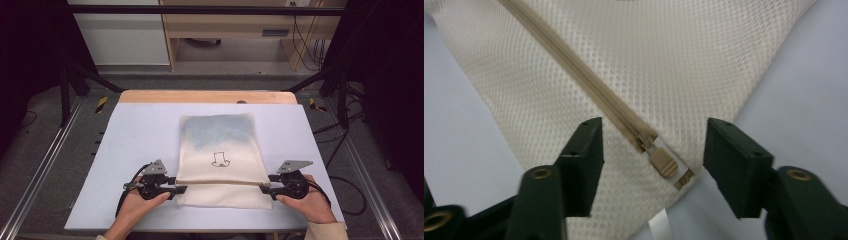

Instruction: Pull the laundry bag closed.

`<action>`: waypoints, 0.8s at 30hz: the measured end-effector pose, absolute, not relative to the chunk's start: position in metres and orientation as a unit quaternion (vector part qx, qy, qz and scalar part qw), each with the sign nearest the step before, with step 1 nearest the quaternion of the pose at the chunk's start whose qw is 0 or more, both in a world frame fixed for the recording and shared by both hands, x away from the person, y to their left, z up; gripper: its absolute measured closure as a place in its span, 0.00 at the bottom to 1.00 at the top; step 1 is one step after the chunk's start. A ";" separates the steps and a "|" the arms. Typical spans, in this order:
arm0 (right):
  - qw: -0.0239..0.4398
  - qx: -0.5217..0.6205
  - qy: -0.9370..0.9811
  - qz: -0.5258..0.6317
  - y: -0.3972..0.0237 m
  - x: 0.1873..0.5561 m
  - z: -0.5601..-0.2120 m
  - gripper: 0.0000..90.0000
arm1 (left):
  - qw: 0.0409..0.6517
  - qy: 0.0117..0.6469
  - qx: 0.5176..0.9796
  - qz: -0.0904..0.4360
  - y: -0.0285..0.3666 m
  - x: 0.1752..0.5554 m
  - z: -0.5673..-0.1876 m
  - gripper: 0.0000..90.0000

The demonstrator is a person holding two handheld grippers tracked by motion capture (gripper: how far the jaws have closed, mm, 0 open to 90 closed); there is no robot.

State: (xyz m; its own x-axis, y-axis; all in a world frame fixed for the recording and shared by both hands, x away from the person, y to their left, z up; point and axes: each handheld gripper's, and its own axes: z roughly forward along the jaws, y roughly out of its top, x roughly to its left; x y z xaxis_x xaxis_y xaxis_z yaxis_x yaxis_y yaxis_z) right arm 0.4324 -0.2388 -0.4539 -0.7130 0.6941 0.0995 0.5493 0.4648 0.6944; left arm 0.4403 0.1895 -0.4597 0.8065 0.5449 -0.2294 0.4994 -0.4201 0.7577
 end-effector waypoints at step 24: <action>0.203 0.407 0.787 0.417 -0.239 0.439 -0.445 0.06 | 0.426 0.313 0.838 0.134 0.206 0.441 -0.450 0.13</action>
